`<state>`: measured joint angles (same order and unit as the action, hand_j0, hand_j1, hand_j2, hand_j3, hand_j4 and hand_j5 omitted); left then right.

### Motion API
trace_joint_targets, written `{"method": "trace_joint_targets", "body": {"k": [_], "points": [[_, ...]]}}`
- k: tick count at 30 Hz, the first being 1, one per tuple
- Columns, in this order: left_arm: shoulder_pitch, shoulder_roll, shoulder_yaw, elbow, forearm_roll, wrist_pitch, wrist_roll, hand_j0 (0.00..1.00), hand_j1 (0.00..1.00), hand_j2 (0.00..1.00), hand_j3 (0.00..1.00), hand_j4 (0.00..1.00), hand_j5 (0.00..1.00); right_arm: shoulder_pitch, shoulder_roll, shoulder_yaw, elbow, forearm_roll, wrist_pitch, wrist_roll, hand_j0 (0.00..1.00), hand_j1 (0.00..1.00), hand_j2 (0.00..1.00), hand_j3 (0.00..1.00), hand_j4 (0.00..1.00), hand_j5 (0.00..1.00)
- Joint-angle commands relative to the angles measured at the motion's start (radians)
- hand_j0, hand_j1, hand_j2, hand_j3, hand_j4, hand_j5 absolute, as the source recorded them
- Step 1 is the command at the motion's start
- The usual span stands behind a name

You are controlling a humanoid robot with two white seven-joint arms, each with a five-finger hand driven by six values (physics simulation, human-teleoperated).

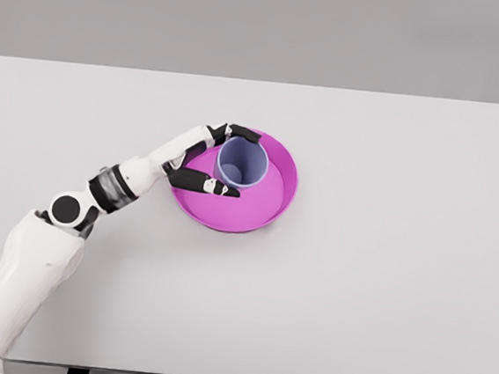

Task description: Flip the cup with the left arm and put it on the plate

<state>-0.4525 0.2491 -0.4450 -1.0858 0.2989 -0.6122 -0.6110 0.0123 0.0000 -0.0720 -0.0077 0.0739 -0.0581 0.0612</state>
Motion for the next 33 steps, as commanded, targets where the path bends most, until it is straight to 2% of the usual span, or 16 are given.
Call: {"method": "trace_joint_targets", "body": {"k": [1, 4, 6, 10, 20, 33], "points": [[0.000, -0.005, -0.001, 0.023, 0.008, 0.001, 0.000, 0.72, 0.72, 0.72, 0.72, 0.72, 0.72, 0.000, 0.000, 0.000, 0.000, 0.000, 0.001, 0.000, 1.00, 1.00, 1.00, 1.00, 1.00, 1.00], [0.000, -0.007, -0.003, 0.027, 0.008, 0.001, 0.000, 0.74, 0.74, 0.74, 0.74, 0.74, 0.74, 0.000, 0.000, 0.000, 0.000, 0.000, 0.000, 0.000, 1.00, 1.00, 1.00, 1.00, 1.00, 1.00], [0.000, -0.016, -0.008, 0.029, 0.009, 0.001, 0.000, 0.85, 0.85, 0.85, 0.85, 0.85, 0.85, 0.000, 0.000, 0.000, 0.000, 0.000, 0.000, 0.000, 1.00, 1.00, 1.00, 1.00, 1.00, 1.00], [0.000, -0.025, -0.006, 0.030, 0.006, 0.001, 0.000, 0.94, 0.94, 0.94, 0.94, 0.94, 0.94, 0.000, 0.000, 0.000, 0.000, 0.000, 0.000, 0.000, 1.00, 1.00, 1.00, 1.00, 1.00, 1.00], [0.002, -0.010, 0.003, 0.030, 0.000, 0.001, 0.000, 0.99, 0.99, 0.99, 0.99, 0.99, 0.99, 0.000, 0.000, 0.000, 0.000, 0.000, 0.000, 0.000, 1.00, 1.00, 1.00, 1.00, 1.00, 1.00], [0.009, 0.148, 0.023, 0.018, -0.001, 0.001, 0.000, 1.00, 1.00, 1.00, 1.00, 1.00, 1.00, 0.000, 0.000, 0.000, 0.000, 0.000, 0.000, 0.000, 1.00, 1.00, 1.00, 1.00, 1.00, 1.00]]}}
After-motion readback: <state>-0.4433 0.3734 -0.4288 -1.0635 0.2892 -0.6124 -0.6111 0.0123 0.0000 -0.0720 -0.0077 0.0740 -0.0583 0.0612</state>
